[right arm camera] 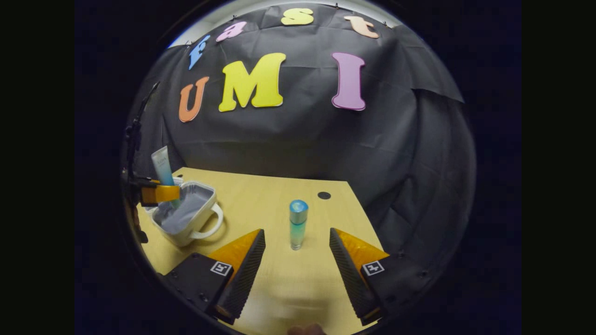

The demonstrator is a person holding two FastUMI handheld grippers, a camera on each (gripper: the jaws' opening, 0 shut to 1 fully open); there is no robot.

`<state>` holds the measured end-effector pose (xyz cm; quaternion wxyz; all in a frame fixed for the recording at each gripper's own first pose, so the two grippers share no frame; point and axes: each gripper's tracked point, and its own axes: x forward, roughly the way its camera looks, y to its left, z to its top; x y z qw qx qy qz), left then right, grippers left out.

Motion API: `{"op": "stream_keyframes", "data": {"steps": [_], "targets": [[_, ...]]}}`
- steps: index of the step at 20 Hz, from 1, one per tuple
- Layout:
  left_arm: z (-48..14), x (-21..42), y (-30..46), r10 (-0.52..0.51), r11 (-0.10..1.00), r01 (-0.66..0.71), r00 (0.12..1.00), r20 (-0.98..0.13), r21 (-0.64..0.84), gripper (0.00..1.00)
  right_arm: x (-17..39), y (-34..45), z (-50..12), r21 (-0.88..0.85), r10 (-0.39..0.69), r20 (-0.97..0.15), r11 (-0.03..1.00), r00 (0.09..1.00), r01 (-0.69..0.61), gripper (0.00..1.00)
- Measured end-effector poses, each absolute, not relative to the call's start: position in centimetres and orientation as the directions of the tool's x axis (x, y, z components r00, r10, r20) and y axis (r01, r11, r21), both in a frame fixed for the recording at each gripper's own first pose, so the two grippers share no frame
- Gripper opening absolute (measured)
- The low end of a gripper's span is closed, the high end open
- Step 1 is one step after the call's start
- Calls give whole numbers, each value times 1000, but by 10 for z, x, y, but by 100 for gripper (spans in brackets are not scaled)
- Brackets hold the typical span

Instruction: First open the suitcase, pack the skin care products into it, and then close the suitcase.

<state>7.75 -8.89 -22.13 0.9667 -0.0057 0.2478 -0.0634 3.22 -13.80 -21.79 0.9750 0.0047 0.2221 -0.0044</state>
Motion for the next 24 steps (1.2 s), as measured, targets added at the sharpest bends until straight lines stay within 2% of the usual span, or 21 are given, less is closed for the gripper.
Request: {"op": "stream_keyframes", "data": {"steps": [4,8,15,19,22,23,24], "targets": [[-234,68,-29,-52,999,44,858,-511,-29,35,32,-115,-210,-1,8,-425,1000,905,-9,82],[-253,69,12,-27,1000,22,833,-552,-15,36,35,-109,-212,-25,4,-408,1000,913,-15,82],[-251,64,18,-28,1000,25,824,-567,-13,36,102,-141,-331,60,-7,-590,997,808,53,83],[-254,58,23,-3,1000,0,805,-593,-5,36,141,-141,-349,120,7,-603,989,798,82,80],[-261,59,25,6,1000,-11,791,-612,-5,36,154,-141,-358,124,2,-624,988,781,97,56],[-264,60,26,7,1000,-11,787,-617,-4,36,156,-142,-357,116,-8,-622,988,783,103,53],[-267,60,27,4,1000,-10,781,-625,-6,36,156,-142,-357,106,-15,-632,989,775,106,42]]}}
